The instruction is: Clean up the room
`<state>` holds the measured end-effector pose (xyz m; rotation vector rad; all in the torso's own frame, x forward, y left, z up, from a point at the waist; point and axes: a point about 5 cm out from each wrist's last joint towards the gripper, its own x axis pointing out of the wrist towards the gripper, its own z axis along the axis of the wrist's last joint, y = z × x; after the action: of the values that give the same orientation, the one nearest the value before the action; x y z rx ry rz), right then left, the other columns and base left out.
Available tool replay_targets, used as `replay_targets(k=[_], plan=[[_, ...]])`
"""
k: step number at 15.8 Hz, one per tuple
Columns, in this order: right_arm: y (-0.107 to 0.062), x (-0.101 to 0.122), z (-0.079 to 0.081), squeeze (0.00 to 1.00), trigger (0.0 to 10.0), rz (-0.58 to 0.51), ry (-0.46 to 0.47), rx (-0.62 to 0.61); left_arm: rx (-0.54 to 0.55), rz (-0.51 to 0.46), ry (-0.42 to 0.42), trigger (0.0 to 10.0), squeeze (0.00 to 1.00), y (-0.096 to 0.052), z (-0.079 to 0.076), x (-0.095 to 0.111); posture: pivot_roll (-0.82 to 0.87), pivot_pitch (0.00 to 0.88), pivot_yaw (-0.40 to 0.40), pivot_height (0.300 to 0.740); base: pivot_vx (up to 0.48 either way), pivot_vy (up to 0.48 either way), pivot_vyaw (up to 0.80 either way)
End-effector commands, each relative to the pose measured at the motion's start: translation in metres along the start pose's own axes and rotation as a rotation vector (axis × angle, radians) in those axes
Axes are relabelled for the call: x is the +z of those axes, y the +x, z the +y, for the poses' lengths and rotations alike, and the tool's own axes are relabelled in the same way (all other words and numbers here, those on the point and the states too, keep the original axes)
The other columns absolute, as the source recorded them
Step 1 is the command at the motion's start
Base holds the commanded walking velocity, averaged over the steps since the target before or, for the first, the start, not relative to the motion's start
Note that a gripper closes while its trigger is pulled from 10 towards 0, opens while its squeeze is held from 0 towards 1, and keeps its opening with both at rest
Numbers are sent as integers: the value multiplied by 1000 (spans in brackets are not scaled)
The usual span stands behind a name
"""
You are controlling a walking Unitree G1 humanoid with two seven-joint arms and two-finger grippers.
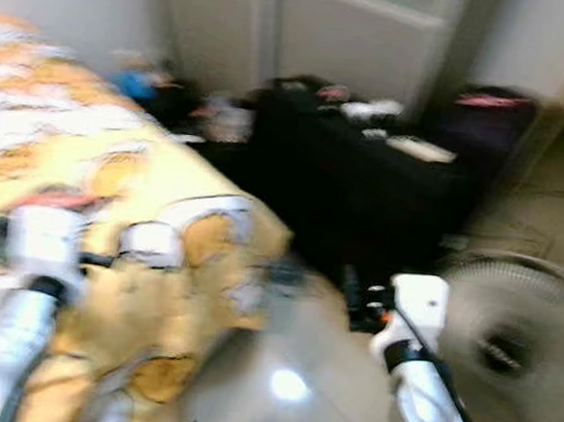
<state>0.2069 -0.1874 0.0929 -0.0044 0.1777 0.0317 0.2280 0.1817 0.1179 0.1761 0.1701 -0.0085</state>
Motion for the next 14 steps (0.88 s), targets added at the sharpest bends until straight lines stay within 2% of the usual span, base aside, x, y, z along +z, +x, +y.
replay_targets(k=[1,2,3,4,5,6,7,8,9,10,11,12,13,14], plan=[[-1,3,0,1000,10000,2,-5,-22,-44,18,-38,10000,482,-2,-2,-1,-79,0,47,740,0,0,800],[-5,0,3,1000,10000,16,-19,-27,-55,27,-76,10000,314,-6,-1,-3,-83,0,49,740,0,0,800],[-9,-3,7,1000,10000,22,-8,-24,-51,27,-50,10000,118,-10,2,-6,-56,0,36,740,0,0,800],[-11,-9,5,1000,10000,48,22,-32,18,11,-39,10000,47,-14,7,-4,-30,0,34,740,0,0,800],[-9,-6,4,1000,10000,44,-8,-25,23,8,-77,10000,0,-12,6,0,-29,0,18,740,0,0,800],[-7,-9,-2,1000,10000,63,0,-48,-3,33,-10,10000,0,-10,-1,-11,-61,0,32,740,0,0,800],[3,9,-6,1000,10000,1,40,-25,-49,11,-67,10000,0,-6,-7,-2,-107,0,35,740,0,296,0],[14,10,-9,0,10000,16,8,-49,-100,16,63,10000,0,6,-11,-3,-92,0,43,740,0,255,0],[17,14,-5,0,10000,-4,33,-19,-83,1,17,10000,0,7,-7,3,-75,0,33,740,0,251,0],[17,8,-3,0,10000,-14,-35,-57,-36,20,15,10000,0,5,3,-4,-71,0,35,740,0,262,0],[16,7,-2,0,10000,-22,-36,-34,-33,23,10,10000,0,4,3,-5,-56,0,36,740,0,259,0],[17,-1,-5,0,10000,32,29,-67,-39,32,17,10000,0,3,1,-5,-20,0,41,740,0,266,0],[19,-1,9,0,10000,38,87,25,-40,45,16,10000,0,0,5,-6,-36,0,67,740,0,266,0],[20,-2,14,0,10000,41,81,49,-48,50,19,10000,0,-1,5,-7,-28,0,81,740,0,270,800]])
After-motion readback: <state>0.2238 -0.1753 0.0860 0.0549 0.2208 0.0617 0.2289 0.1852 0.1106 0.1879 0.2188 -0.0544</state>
